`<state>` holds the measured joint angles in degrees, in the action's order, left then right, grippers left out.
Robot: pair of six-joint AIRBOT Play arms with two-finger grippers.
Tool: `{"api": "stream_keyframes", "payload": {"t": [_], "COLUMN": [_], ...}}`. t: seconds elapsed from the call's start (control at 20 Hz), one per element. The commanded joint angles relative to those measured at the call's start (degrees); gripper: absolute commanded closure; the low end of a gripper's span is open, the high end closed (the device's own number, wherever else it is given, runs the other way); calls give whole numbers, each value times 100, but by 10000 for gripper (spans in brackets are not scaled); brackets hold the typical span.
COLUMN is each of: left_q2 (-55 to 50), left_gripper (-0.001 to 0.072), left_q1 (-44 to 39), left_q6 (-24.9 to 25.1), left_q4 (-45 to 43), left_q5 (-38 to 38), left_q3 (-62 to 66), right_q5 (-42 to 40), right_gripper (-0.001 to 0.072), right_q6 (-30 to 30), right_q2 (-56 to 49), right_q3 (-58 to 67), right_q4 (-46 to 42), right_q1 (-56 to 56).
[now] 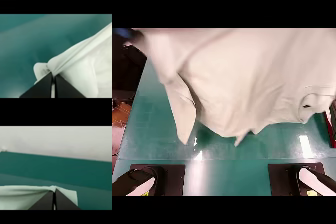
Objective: Fold the shirts.
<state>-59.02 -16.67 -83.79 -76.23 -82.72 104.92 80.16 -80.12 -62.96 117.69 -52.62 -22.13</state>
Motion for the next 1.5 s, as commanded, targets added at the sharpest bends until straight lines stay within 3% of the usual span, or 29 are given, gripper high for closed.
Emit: {"api": "stream_keyframes", "payload": {"t": [0.0, 0.2, 0.4, 0.45, 0.5, 0.55, 0.65, 0.7, 0.75, 0.95, 1.25, 1.45], "left_q2": [-684, -2151, -2841, -2839, -2839, -2839, -2804, -2747, -2658, -1987, -455, -192], "left_gripper": [684, 683, 681, 586, 227, 23, 45, 45, 45, 45, 44, 44], "left_q1": [4, 7, 4, 4, 7, 4, 103, 197, 315, 964, 1145, 1123], "left_q6": [179, 170, -94, -94, -96, -144, -179, -179, -197, -153, -127, 144], "left_q4": [-157, -575, -1384, -1633, -1912, -2184, -2361, -2345, -2306, -1320, -1019, -664], "left_q5": [219, 946, 1360, 1364, 1272, 1128, 833, 667, 483, 2, 579, 1217], "left_q3": [-1401, -1985, -1939, -1917, -1818, -1687, -1370, -1255, -1226, -1694, -4404, -5556], "right_q5": [323, -361, -1311, -1427, -1530, -1578, -1333, -1071, -828, 26, 409, 577], "right_gripper": [699, 697, 691, 641, 346, 98, 108, 187, 206, 206, 210, 210], "right_q6": [-350, -345, -354, -352, -352, -358, -358, -354, -337, -184, -118, -118], "right_q2": [-966, -2063, -2817, -2894, -2942, -2946, -2911, -2868, -2806, -2393, -1838, -1681], "right_q3": [-546, -1386, -1578, -1576, -1578, -1576, -1440, -1331, -1248, -1198, -1204, -1204], "right_q4": [-802, -1519, -1464, -1440, -1445, -1434, -1434, -1436, -1443, -1440, -1445, -1445], "right_q1": [1080, 1982, 2166, 2164, 2116, 2059, 1947, 1895, 1827, 1661, 1749, 1888]}}
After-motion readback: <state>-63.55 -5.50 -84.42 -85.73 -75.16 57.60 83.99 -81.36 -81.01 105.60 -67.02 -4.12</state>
